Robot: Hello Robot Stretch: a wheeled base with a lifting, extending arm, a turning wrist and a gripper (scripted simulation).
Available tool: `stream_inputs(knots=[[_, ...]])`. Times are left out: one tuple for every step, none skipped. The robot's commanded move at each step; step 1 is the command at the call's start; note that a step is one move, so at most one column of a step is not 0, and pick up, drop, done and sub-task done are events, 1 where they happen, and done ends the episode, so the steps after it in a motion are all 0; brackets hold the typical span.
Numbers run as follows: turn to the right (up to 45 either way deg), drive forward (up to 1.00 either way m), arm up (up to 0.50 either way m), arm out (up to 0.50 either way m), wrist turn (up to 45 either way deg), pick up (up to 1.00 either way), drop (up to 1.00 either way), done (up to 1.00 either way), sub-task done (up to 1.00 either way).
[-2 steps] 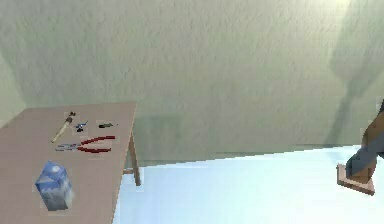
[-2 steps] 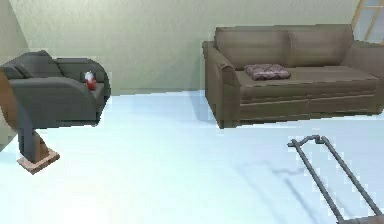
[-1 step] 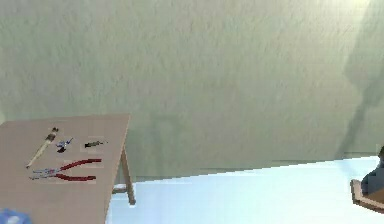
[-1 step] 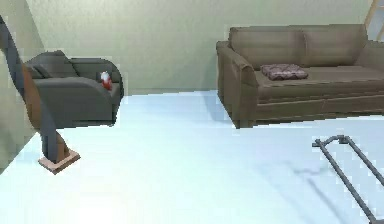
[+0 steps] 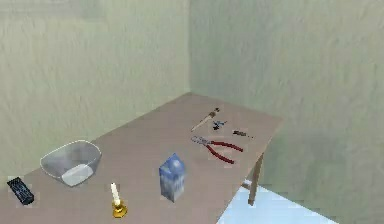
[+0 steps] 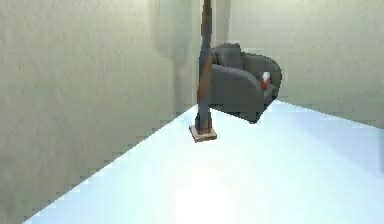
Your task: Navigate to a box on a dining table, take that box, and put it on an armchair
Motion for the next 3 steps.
stream_inputs(knots=[[-45.0, 0.0, 0.0, 0.0, 0.0, 0.0, 0.0, 0.0, 0.0], [-45.0, 0.0, 0.0, 0.0, 0.0, 0.0, 0.0, 0.0, 0.0], [0.0, 0.0, 0.5, 0.0, 0.0, 0.0, 0.0, 0.0, 0.0]])
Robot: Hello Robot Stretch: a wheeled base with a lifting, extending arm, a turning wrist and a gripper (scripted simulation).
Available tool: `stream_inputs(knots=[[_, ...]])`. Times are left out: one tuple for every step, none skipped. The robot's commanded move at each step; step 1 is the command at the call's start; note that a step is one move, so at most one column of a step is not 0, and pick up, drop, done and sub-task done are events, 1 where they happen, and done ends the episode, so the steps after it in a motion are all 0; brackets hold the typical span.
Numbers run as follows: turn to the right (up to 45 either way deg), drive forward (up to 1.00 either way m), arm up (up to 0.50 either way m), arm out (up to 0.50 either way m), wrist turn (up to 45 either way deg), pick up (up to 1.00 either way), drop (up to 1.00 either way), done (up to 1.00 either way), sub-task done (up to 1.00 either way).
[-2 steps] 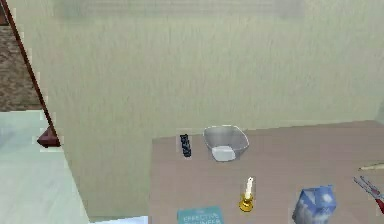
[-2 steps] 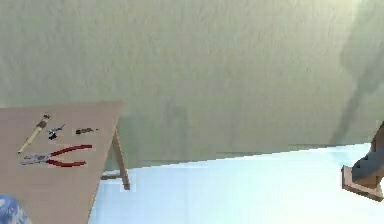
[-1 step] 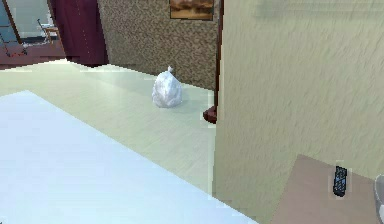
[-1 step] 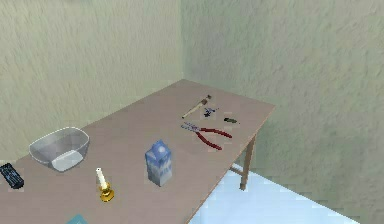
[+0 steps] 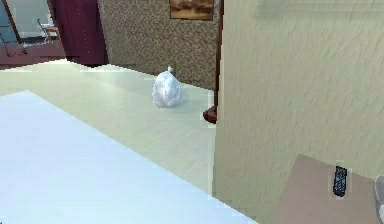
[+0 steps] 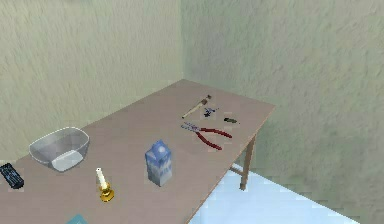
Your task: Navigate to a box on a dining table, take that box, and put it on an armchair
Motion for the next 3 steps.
stream_inputs(knots=[[0.0, 0.0, 0.32, 0.0, 0.0, 0.0, 0.0, 0.0, 0.0], [0.0, 0.0, 0.0, 0.3, 0.0, 0.0, 0.0, 0.0, 0.0], [0.0, 0.0, 0.0, 0.0, 45.0, 0.0, 0.0, 0.0, 0.0]])
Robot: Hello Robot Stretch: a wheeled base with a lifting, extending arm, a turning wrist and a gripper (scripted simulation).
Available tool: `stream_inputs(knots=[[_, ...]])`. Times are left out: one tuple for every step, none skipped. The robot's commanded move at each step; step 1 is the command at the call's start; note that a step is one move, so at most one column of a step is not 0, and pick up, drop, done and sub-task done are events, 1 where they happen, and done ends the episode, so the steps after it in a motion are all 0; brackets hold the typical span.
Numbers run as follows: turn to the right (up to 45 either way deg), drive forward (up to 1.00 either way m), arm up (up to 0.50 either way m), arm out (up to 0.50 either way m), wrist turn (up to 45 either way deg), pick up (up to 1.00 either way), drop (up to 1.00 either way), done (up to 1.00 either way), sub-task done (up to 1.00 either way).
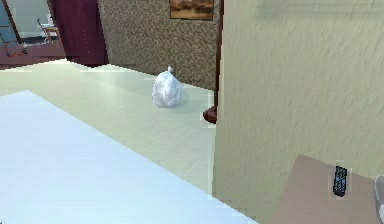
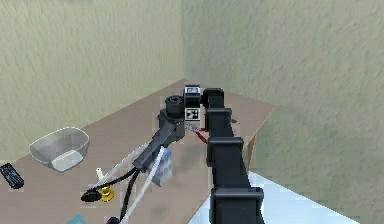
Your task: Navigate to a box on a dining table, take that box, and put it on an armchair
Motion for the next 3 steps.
stream_inputs(knots=[[0.0, 0.0, 0.0, 0.0, 45.0, 0.0, 0.0, 0.0, 0.0], [0.0, 0.0, 0.0, 0.0, 45.0, 0.0, 0.0, 0.0, 0.0], [0.0, 0.0, 0.0, 0.0, 15.0, 0.0, 0.0, 0.0, 0.0]])
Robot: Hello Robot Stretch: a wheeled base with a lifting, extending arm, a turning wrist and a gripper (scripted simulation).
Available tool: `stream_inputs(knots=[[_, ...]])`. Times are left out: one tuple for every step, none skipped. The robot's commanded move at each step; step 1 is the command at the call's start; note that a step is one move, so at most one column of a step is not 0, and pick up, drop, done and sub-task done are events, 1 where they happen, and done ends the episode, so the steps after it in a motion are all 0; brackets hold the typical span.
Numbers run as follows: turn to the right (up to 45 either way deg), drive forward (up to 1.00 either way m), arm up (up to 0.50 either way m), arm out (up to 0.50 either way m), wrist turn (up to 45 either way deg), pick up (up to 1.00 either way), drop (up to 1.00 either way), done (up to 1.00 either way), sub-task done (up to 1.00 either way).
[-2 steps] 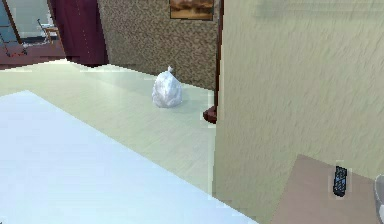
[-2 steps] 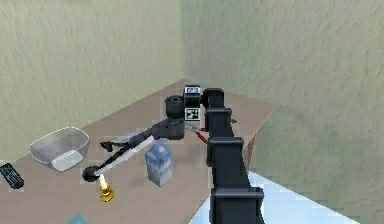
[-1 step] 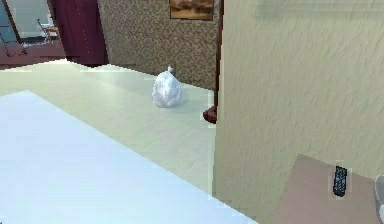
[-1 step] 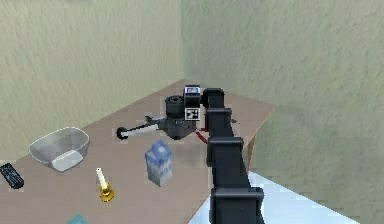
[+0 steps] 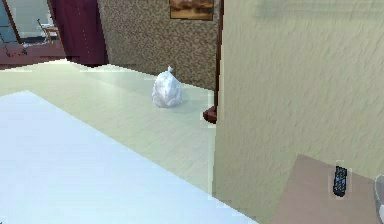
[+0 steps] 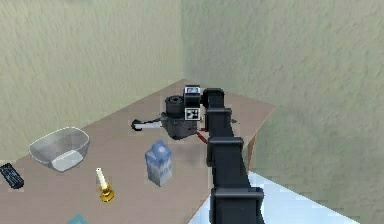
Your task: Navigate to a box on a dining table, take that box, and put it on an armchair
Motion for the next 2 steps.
stream_inputs(knots=[[0.0, 0.0, -0.3, 0.0, 0.0, 0.0, 0.0, 0.0, 0.0], [0.0, 0.0, 0.0, 0.0, 0.0, 1.0, 0.0, 0.0, 0.0]])
